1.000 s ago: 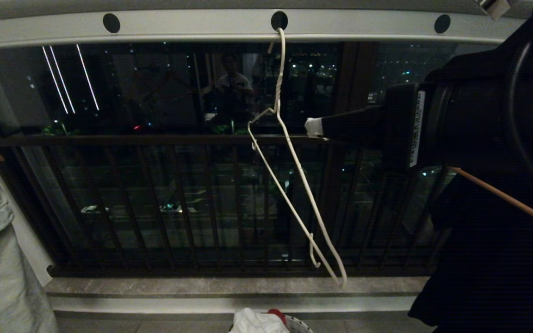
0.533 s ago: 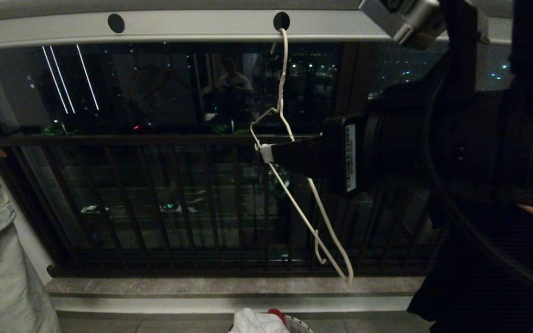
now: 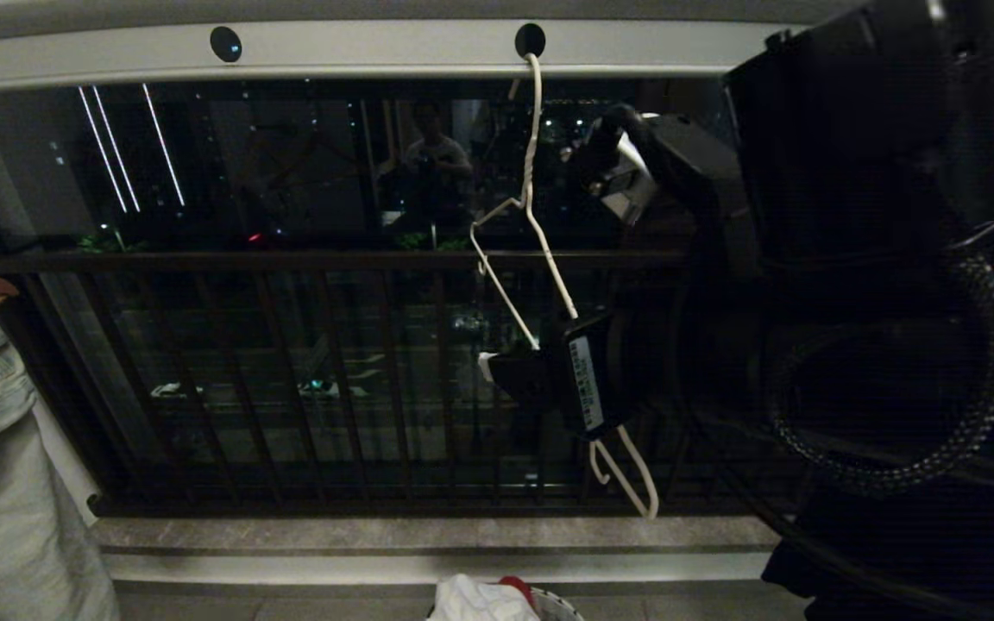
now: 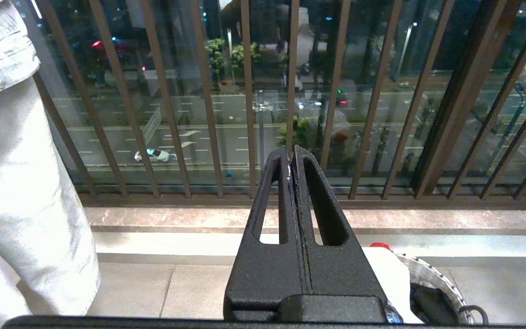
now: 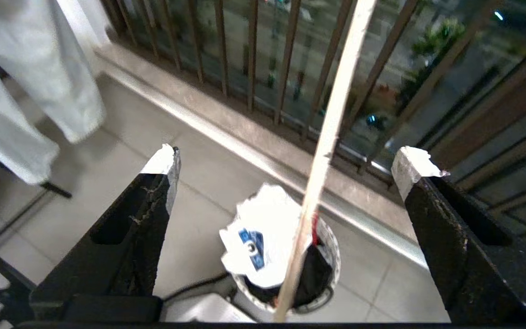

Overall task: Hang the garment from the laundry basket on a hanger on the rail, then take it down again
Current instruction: Pick up the clothes rack on the clothesline

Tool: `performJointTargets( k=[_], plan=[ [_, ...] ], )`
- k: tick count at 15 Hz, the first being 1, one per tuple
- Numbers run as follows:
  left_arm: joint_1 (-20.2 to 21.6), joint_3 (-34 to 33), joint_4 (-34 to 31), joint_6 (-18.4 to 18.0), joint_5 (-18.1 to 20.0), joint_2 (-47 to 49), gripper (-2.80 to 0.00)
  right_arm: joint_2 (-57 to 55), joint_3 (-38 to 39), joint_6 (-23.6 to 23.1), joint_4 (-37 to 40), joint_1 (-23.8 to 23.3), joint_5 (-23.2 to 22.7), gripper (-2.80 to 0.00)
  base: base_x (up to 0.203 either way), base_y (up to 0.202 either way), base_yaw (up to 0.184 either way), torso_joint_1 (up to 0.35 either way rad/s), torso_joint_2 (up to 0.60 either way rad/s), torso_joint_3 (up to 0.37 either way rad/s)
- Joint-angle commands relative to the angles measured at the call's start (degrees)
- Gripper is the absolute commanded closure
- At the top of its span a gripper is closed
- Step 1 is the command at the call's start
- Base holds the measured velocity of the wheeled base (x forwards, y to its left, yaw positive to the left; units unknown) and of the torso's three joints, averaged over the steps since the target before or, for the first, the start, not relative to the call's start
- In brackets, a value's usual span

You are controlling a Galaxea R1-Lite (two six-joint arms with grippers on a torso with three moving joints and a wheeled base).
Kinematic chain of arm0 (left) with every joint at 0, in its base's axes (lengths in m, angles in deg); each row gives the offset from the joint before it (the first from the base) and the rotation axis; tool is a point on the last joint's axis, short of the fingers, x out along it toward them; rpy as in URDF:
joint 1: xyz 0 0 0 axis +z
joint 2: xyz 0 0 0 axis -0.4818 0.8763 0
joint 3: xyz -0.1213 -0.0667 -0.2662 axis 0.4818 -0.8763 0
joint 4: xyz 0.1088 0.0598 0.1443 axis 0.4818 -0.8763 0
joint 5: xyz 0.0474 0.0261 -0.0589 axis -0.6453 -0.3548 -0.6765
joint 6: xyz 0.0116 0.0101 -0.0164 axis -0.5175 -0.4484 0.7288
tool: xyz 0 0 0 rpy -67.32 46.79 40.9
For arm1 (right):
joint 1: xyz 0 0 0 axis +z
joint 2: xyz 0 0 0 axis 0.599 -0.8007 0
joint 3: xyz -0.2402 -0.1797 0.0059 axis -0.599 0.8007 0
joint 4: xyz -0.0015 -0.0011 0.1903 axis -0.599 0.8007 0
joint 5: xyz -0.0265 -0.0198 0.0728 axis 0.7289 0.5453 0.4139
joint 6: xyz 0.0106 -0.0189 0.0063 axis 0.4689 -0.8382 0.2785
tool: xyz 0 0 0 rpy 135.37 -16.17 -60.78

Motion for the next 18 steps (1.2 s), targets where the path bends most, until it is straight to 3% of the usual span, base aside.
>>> performJointTargets(
  k=[1,6,7,18],
  plan=[
    [0.0,-0.6,0.0,0.0,0.0,0.0,0.0,-1.7,-0.3,0.0,0.1,-0.1,0.2,-2.8,0.0,0.0,0.0,0.0,0.0,0.0],
    [0.0,-0.5,0.0,0.0,0.0,0.0,0.0,-2.5,-1.4,-0.3,0.2,-0.3,0.7,-2.8,0.0,0.0,0.0,0.0,0.0,0.0],
    [0.0,-0.6,0.0,0.0,0.0,0.0,0.0,-2.5,-1.4,-0.5,0.2,-0.4,0.7,0.0,0.0,0.0,0.0,0.0,0.0,0.0],
    [0.0,-0.5,0.0,0.0,0.0,0.0,0.0,-2.4,-1.4,-1.4,0.2,-1.0,0.7,0.0,0.0,0.0,0.0,0.0,0.0,0.0]
  ],
)
